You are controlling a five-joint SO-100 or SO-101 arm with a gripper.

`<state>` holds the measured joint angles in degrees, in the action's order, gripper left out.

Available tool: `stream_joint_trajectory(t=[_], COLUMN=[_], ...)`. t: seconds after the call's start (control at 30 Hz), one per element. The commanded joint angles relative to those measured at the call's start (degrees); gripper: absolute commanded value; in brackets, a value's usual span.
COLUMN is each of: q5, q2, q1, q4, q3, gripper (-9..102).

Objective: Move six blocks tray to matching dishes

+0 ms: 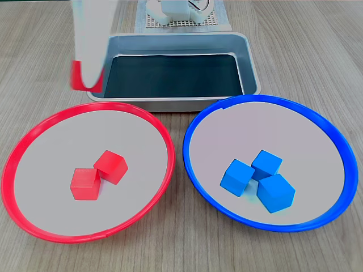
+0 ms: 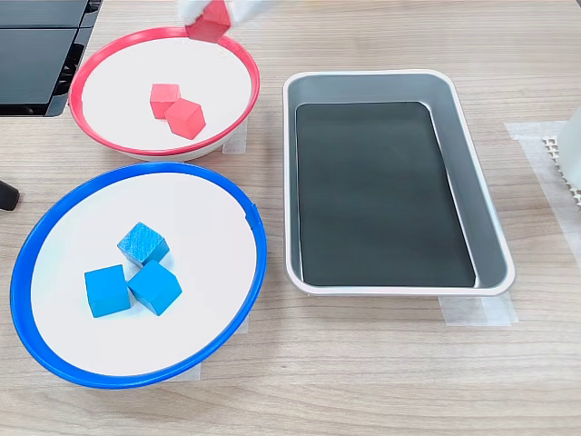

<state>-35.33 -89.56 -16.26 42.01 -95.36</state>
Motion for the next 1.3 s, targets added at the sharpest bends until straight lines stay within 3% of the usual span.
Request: stream_joint_trajectory(t=[0.0,0.13,0.23,0.33,0.5,0.67,0.73,0.83,1.07,1.27], q5=[2.0,1.4,2.0,2.4,5.0,24.3,36.0,40.5,36.7,33.5], q2=[2.4,3.5,1.8,0.3,-3.8,-19.5,-36.7,-55.3,-87.3,-98.4], q1=[0.3,0.7,0.8,1.1,2.5,6.3,9.8,12.9,13.5,12.9], q4=[-9.0,-8.1,-6.2,-4.4,-3.6,-5.9,-13.6,-14.1,1.4,11.8], q3=[3.2,3.2,1.4,0.3,-1.9,-15.1,-32.4,-48.6,-72.8,-77.8], gripper=[0,4,15,20,0,0,0,-1,0,0])
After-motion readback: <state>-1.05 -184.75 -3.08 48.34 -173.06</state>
